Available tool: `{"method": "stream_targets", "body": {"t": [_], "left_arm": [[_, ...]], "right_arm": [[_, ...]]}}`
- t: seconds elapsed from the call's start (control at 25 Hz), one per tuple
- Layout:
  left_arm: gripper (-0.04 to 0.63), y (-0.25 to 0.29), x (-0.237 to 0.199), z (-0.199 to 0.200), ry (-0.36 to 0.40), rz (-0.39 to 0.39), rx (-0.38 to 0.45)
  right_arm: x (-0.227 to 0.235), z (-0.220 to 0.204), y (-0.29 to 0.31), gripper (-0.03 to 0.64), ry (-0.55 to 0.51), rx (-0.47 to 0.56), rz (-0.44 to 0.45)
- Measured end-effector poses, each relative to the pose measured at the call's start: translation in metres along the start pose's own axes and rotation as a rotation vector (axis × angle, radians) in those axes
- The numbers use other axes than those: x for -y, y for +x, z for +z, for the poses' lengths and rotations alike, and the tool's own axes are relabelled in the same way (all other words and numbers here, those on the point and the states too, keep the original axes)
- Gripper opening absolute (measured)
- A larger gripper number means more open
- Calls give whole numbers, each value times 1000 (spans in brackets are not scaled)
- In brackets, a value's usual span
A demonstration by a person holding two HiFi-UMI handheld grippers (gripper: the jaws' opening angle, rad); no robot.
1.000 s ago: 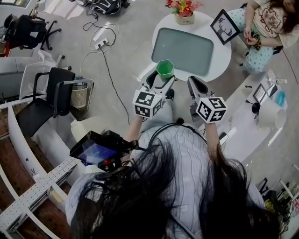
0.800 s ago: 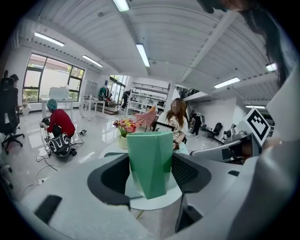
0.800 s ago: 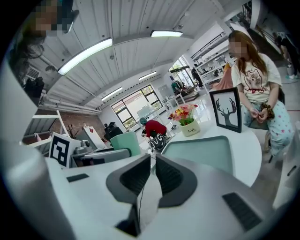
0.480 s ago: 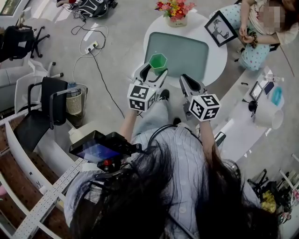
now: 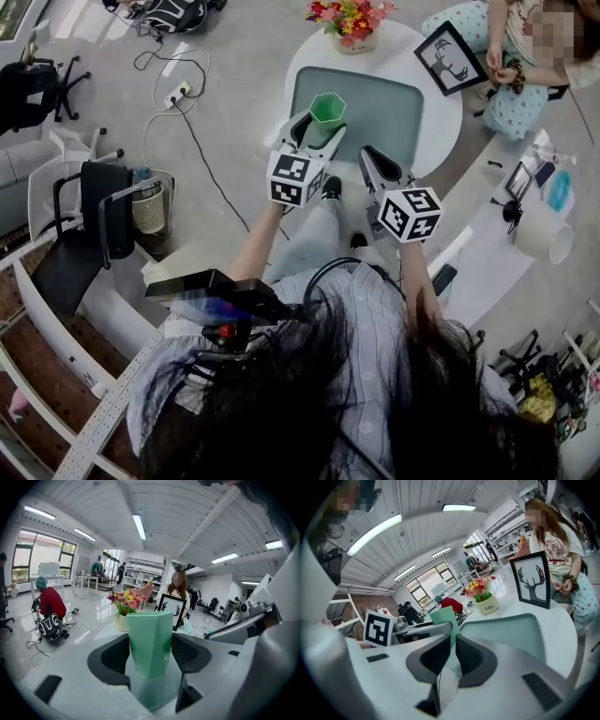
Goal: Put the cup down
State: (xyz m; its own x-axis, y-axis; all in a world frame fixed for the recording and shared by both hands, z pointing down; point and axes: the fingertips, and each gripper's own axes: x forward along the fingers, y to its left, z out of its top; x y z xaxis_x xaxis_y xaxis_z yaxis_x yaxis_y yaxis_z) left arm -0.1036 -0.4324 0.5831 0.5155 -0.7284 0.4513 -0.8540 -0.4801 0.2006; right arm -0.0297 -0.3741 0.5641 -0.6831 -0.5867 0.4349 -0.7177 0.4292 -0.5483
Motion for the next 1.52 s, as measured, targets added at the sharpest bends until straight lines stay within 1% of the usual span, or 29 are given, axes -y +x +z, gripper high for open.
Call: {"method": "stream_targets", "body": {"t": [0.24,0.44,0.56,0.68,0.8,0.96,1.12,1.28,1.52], "left_arm": [[291,34,-6,-9,26,-41,-28],[291,60,-18,-26,27,-45,-68],[291,75,-25,-32,63,-40,-90],[290,90,-25,-32,107,-50,-91],[290,105,-29,-37,134,-30,-86],[290,125,-36,-43,145,0,-96],[290,122,-39,-40,145,6,-78],[290,110,-32,-40,171,3,-78],[285,109,-31,-68,221,-15,-152]], "right_arm": [[12,0,15,51,16,-3,-25],[21,-1,23,51,28,-8,-45],[23,-2,27,51,40,-7,-55],[24,-3,30,51,46,-9,-63],[24,-4,32,51,45,-15,-67],[26,-4,32,51,51,-13,-81],[22,-5,27,51,52,-11,-100],[16,-4,21,51,53,0,-110],[20,-7,27,51,50,-8,-107]]}}
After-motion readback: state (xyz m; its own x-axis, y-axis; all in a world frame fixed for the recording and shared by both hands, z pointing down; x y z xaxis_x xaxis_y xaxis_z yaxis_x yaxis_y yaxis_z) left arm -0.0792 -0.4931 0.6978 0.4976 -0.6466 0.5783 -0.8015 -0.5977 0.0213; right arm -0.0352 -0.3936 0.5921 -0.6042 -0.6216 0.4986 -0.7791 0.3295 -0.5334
